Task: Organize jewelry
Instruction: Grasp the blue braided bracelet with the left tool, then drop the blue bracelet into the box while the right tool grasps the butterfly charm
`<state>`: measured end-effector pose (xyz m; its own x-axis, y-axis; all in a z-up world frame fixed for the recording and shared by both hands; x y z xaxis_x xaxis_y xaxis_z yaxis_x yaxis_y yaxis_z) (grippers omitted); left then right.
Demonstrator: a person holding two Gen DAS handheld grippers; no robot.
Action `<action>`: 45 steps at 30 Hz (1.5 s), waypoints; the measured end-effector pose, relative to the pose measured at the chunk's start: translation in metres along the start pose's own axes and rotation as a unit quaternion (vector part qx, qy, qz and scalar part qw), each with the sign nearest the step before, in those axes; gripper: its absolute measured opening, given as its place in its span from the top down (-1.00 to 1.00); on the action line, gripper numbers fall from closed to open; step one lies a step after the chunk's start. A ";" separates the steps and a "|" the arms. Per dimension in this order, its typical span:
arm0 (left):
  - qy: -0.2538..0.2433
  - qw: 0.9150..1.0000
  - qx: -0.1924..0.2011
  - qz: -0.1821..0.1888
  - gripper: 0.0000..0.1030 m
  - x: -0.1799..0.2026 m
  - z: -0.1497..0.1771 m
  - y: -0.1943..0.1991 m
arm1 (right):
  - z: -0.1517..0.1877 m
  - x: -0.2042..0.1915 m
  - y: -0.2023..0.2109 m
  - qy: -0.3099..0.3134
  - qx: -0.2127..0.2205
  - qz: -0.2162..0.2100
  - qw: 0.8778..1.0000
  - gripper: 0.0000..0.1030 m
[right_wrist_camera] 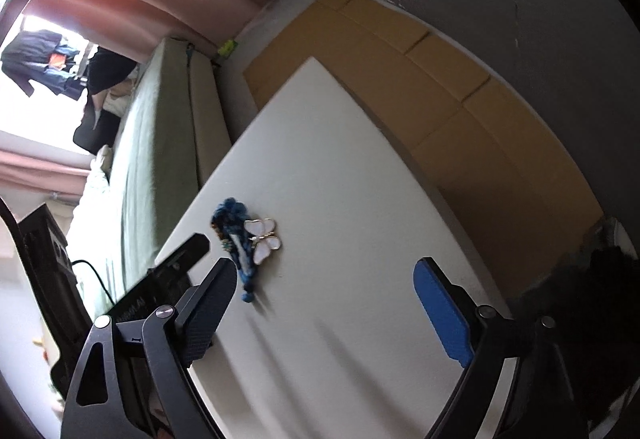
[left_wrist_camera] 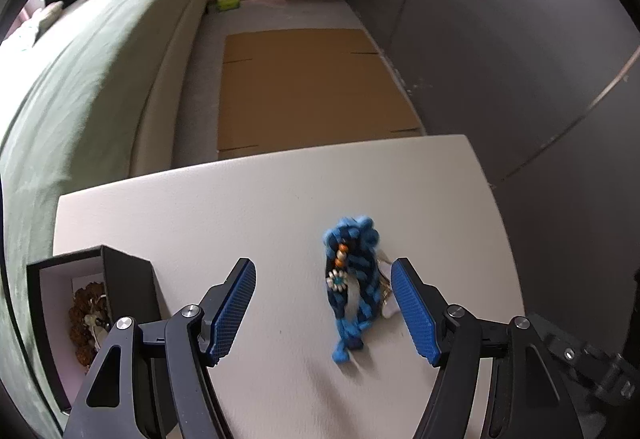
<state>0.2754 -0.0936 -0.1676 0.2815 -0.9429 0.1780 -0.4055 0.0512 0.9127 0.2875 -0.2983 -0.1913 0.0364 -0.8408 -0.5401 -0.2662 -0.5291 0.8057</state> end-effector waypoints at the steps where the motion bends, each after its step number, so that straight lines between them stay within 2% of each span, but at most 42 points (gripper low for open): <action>1: 0.002 1.000 -0.003 0.001 -0.38 0.001 -0.001 -0.003 | 0.000 0.002 0.000 -0.002 -0.001 0.002 1.000 -0.76; 4: 0.000 1.000 -0.006 0.005 -0.28 0.006 -0.003 -0.011 | -0.002 0.005 0.004 -0.006 0.004 -0.004 1.000 -0.76; 5: -0.001 1.000 -0.008 0.004 -0.19 0.006 -0.002 -0.014 | -0.003 0.005 0.005 -0.007 0.005 -0.006 1.000 -0.76; 7: 0.003 1.000 -0.013 0.004 0.12 0.006 -0.002 -0.022 | -0.004 0.004 0.006 -0.009 0.007 -0.013 1.000 -0.76; 9: 0.003 1.000 -0.022 0.008 0.58 0.007 -0.002 -0.030 | -0.003 0.002 0.007 -0.007 0.008 -0.020 1.000 -0.76; 11: 0.002 0.999 -0.020 0.027 0.78 0.008 -0.002 -0.030 | -0.004 -0.002 0.008 0.001 0.011 -0.024 1.000 -0.76; 14: -0.004 1.000 -0.005 0.024 0.80 0.004 0.000 -0.018 | -0.005 -0.010 0.011 0.017 0.020 -0.030 0.999 -0.76; 18: 0.006 0.999 0.011 0.044 0.80 -0.006 0.003 0.003 | -0.006 -0.016 0.008 0.024 0.023 -0.034 0.999 -0.71; 20: 0.007 0.998 0.019 0.051 0.80 -0.010 0.004 0.014 | -0.007 -0.018 0.005 0.026 0.021 -0.035 0.999 -0.58; 27: 0.032 0.995 0.058 0.078 0.80 -0.034 0.014 0.048 | -0.008 -0.036 -0.004 0.057 0.028 -0.035 0.997 -0.33; 30: 0.047 0.992 0.073 0.092 0.80 -0.045 0.020 0.056 | -0.007 -0.046 -0.009 0.071 0.033 -0.037 0.996 -0.15; 35: 0.051 0.991 0.077 0.096 0.80 -0.058 0.020 0.056 | -0.004 -0.067 -0.022 0.115 0.042 -0.017 0.992 0.06; 40: 0.065 0.989 0.085 0.103 0.80 -0.073 0.019 0.067 | -0.006 -0.078 -0.031 0.142 0.062 0.010 0.988 0.12; 45: 0.079 0.986 0.108 0.102 0.80 -0.089 0.011 0.083 | -0.007 -0.083 -0.044 0.174 0.080 0.055 0.980 0.28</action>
<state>0.2073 -0.0096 -0.1120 0.3002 -0.8563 0.4202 -0.6389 0.1466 0.7552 0.3030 -0.2058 -0.1801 0.3181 -0.8946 -0.3137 -0.4335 -0.4316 0.7911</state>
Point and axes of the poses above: each gripper's, at about its wrist camera, not at the fingertips, and y roughly against the way its jaws point, x to its right, z to its underside, the point moved 9 cm from there along -y, roughly the way its jaws point, and after that the axes turned 7 degrees about y, right-handed, at the moved point
